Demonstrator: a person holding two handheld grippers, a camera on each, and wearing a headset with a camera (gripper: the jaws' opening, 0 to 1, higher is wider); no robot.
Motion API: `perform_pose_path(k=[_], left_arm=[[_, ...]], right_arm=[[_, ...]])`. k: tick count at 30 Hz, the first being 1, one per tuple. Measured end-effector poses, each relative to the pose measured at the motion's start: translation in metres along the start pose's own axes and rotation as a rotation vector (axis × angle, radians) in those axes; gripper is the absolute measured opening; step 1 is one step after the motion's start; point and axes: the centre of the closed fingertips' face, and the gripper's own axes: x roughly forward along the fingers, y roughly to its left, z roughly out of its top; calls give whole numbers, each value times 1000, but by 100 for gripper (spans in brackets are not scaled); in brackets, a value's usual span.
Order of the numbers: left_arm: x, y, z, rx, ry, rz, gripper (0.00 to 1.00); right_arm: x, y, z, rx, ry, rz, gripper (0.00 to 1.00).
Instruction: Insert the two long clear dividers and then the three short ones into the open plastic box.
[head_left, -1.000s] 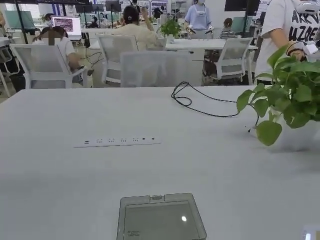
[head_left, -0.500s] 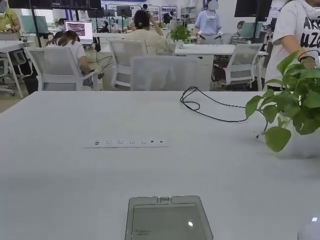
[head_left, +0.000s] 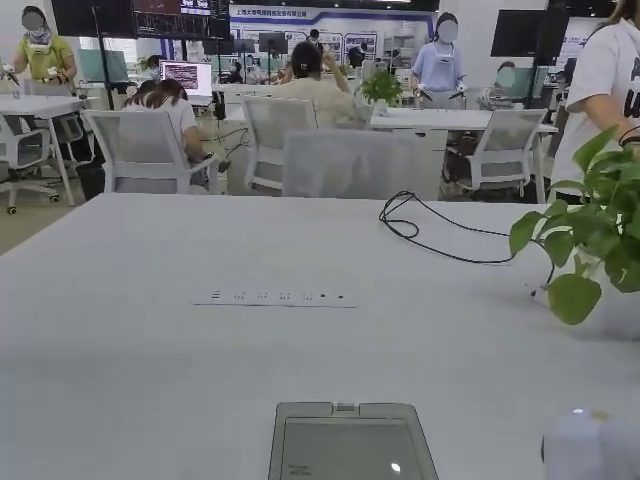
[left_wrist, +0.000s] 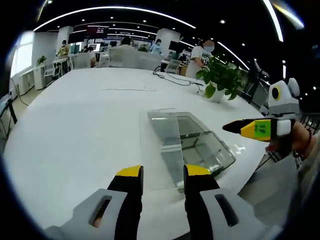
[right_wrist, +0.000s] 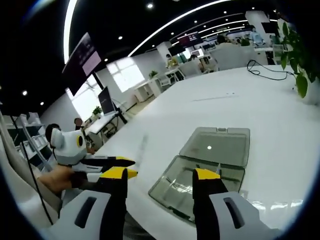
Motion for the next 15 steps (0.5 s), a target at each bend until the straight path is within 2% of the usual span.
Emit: perform_pose_path(k=[6, 15], left_arm=[[-3, -21, 14, 9, -101, -74, 30], [-2, -44, 24, 65, -171, -140, 30]], right_arm=[[8, 19, 9, 0, -62, 50, 44], [19, 31, 16, 7, -115, 80, 30]])
